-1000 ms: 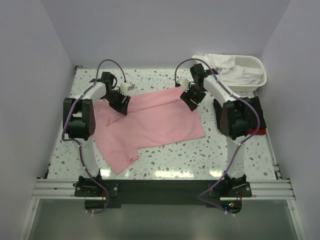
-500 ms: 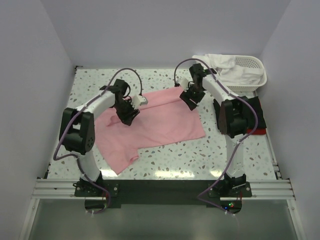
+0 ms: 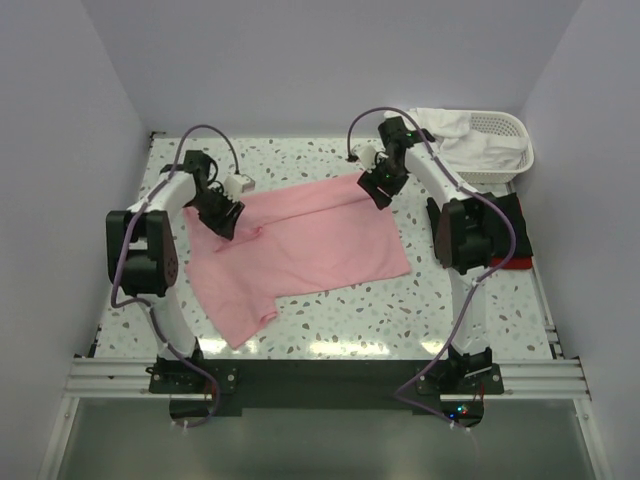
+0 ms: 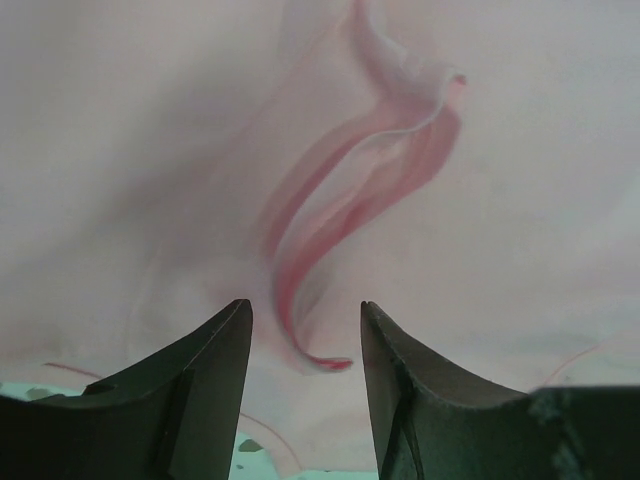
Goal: Fold and stack the t-shirts
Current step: Fold the tshirt
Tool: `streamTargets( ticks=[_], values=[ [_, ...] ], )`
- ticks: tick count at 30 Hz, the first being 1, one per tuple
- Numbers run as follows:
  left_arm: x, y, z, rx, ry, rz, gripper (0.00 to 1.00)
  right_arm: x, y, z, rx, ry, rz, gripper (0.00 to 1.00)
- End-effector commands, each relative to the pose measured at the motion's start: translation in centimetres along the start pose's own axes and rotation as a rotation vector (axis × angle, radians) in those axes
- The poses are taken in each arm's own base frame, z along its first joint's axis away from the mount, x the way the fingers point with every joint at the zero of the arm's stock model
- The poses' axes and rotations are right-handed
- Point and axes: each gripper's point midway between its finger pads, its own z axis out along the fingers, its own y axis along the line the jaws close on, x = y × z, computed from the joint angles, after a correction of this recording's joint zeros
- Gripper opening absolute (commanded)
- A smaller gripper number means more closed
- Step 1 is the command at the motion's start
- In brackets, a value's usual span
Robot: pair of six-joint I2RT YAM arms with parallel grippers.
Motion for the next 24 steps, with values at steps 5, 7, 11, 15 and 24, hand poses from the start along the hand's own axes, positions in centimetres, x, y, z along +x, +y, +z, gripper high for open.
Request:
streamTargets(
  ticks=[5,7,11,15,24],
  values=[
    [2.4,-7.8,0.2,0.200,0.086,0.197,0.49,-1.0,-0.3,-0.6,0.002,-0.035,0.010,0.59],
    [3.1,-8.6,-0.1,0.188,0.104,0.252,0.47,-1.5,-0.8,-0.8,0.017,-0.051,0.012,0.57],
    [2.6,-7.4,-1.3,0.149,0.078,0.249,0.46,-2.6,-1.6,-0.7,0.042,-0.079,0.019,0.55],
    [0.0,-3.8,-2.4,0.067,-0.028,0.148,0.46,-4.2,-2.6,-0.1,0.093,-0.126,0.031,0.54],
    [-0.4,2.7,-0.3,-0.085,-0.040,-0.134,0.49,-5.2,-2.9,4.3,0.150,-0.120,-0.010,0.56]
  ],
)
